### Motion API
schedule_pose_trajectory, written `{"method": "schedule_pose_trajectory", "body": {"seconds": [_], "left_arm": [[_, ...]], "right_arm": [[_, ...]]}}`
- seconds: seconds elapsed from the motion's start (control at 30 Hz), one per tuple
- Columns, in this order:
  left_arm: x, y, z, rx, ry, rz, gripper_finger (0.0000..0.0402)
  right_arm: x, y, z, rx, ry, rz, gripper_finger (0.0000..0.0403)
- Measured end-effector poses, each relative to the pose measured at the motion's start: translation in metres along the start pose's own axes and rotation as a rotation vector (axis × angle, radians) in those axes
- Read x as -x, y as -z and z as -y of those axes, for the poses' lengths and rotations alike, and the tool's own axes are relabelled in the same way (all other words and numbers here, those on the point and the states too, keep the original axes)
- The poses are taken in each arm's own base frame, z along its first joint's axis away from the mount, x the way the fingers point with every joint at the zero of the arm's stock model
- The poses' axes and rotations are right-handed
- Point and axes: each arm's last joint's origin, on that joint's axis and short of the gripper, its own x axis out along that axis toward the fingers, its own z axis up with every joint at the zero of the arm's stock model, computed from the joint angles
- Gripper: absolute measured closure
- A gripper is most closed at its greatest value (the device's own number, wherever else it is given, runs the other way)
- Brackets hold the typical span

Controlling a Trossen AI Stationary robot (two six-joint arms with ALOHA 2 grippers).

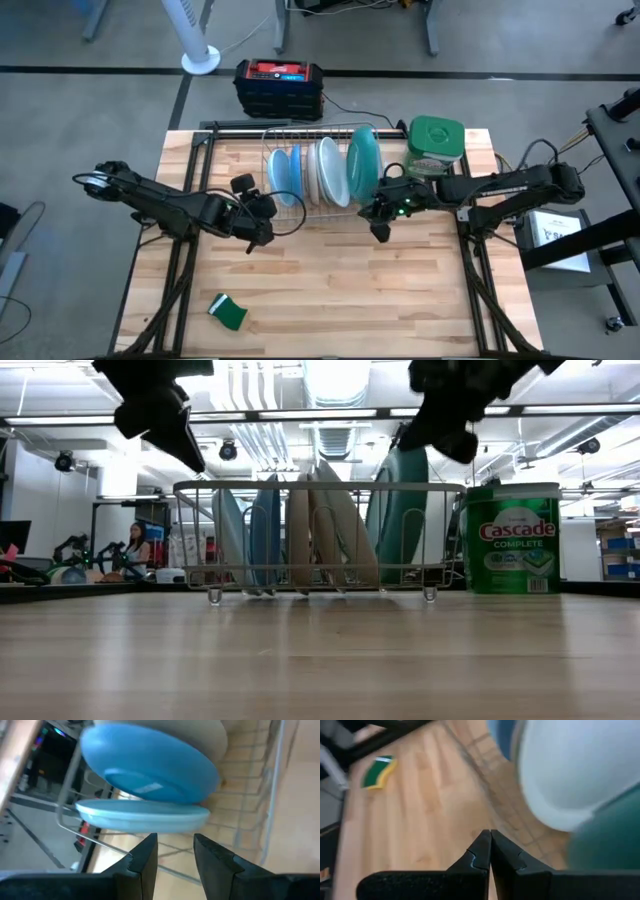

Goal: Sort dishes
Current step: Adjust the plates on the dish rack

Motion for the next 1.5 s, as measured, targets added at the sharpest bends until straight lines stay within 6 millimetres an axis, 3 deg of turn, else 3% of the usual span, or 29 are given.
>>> {"method": "schedule_pose_trajectory", "body": {"seconds": [0.2, 0.33, 0.5, 0.77, 0.93, 1.1, 1.2, 1.5], "left_arm": [[0.001, -0.002, -0.003, -0.009, -0.086, 0.039, 0.0285], [0.001, -0.003, -0.005, -0.023, -0.149, 0.063, 0.0285], [0.002, -0.002, -0.008, -0.036, -0.234, 0.077, 0.0285], [0.002, -0.002, -0.008, -0.030, -0.247, 0.082, 0.0285], [0.001, 0.000, -0.007, -0.037, -0.245, 0.075, 0.0285], [-0.002, 0.003, -0.006, -0.047, -0.247, 0.066, 0.0285], [-0.003, 0.004, -0.005, -0.049, -0.247, 0.063, 0.0285], [-0.003, 0.005, -0.005, -0.043, -0.248, 0.058, 0.0285]], "right_arm": [[0.029, -0.010, -0.006, 0.045, -0.012, 0.103, 0.0403], [0.045, -0.036, -0.004, 0.096, 0.102, 0.239, 0.0403], [0.048, -0.080, 0.000, 0.212, 0.175, 0.297, 0.0403], [0.000, -0.140, 0.020, 0.300, 0.296, 0.120, 0.0403], [-0.030, -0.162, 0.026, 0.342, 0.334, -0.007, 0.0403], [-0.046, -0.180, 0.022, 0.410, 0.329, -0.005, 0.0403], [-0.053, -0.187, 0.023, 0.434, 0.334, -0.025, 0.0403], [-0.078, -0.178, 0.035, 0.429, 0.360, -0.188, 0.0403]]}}
